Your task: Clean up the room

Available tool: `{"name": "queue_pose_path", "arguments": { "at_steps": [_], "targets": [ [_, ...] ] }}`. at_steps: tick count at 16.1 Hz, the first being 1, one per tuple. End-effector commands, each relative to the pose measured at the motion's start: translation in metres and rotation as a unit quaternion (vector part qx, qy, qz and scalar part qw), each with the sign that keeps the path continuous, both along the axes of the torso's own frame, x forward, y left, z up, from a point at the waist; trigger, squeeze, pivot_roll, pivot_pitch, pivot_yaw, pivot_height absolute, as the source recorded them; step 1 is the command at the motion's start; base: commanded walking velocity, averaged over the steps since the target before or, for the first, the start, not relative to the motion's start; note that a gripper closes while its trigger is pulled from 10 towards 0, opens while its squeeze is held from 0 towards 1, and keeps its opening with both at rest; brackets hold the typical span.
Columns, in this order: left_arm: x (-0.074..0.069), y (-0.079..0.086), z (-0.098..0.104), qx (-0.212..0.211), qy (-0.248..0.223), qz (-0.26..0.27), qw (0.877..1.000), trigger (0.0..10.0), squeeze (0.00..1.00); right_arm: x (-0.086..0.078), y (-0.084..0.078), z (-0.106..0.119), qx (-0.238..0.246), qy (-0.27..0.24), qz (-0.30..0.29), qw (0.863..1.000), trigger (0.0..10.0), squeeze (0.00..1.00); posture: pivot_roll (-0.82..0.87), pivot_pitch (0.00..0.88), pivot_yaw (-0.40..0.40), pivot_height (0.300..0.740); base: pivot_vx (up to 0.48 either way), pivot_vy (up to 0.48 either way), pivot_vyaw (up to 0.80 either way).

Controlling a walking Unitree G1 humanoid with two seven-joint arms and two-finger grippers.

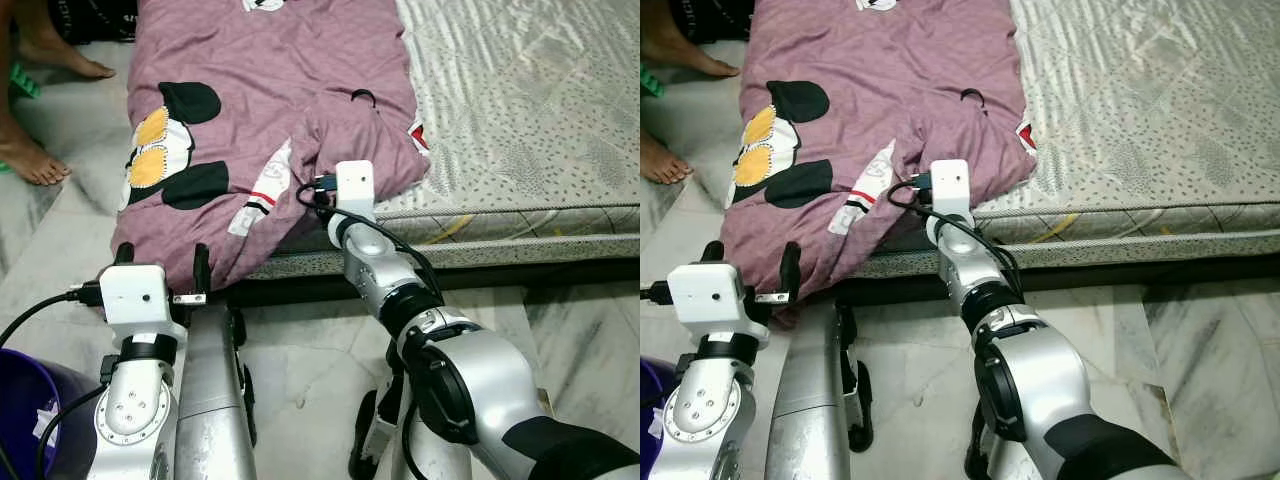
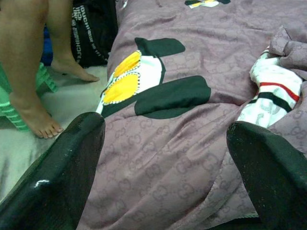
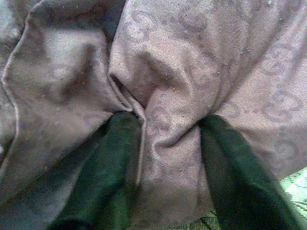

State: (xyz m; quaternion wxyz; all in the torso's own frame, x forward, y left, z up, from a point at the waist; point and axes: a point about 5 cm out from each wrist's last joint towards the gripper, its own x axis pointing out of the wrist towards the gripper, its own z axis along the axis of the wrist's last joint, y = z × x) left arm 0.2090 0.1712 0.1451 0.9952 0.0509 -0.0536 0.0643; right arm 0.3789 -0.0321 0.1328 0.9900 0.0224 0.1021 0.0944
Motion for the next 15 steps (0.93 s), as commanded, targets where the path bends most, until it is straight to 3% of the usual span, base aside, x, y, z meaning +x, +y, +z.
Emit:
{"name": "queue_pose_path", "arguments": {
  "at_steps": [1, 4, 8, 12, 15],
  "targets": [
    [-0.002, 0.002, -0.005, 0.000, 0.014, 0.007, 1.000, 10.0, 0.00, -0.009, 0.017, -0.009, 0.017, 0.028, 0.014, 0.999, 0.0, 0.00, 0.19, 0.294, -0.056, 0.532, 0.000, 0.000, 0.00],
    [0.001, 0.001, -0.005, -0.001, 0.013, 0.005, 1.000, 10.0, 0.00, -0.007, 0.006, -0.013, 0.017, 0.035, 0.000, 0.999, 0.0, 0.00, 0.19, 0.291, -0.055, 0.532, 0.000, 0.000, 0.00],
    [0.004, 0.004, -0.004, -0.001, 0.009, 0.008, 1.000, 10.0, 0.00, -0.001, -0.001, -0.004, 0.054, 0.019, -0.015, 0.998, 0.0, 0.00, 0.19, 0.277, -0.057, 0.532, 0.000, 0.000, 0.00],
    [0.010, 0.005, -0.005, -0.005, 0.006, 0.011, 1.000, 10.0, 0.00, 0.005, -0.028, -0.001, 0.079, -0.009, -0.033, 0.996, 0.0, 0.00, 0.16, 0.260, -0.048, 0.532, 0.000, 0.000, 0.00],
    [0.016, 0.003, -0.004, -0.009, 0.001, 0.007, 1.000, 10.0, 0.00, 0.003, -0.063, -0.012, 0.068, -0.022, -0.062, 0.995, 0.0, 0.00, 0.14, 0.246, -0.038, 0.532, 0.000, 0.000, 0.00]
  ]
}}
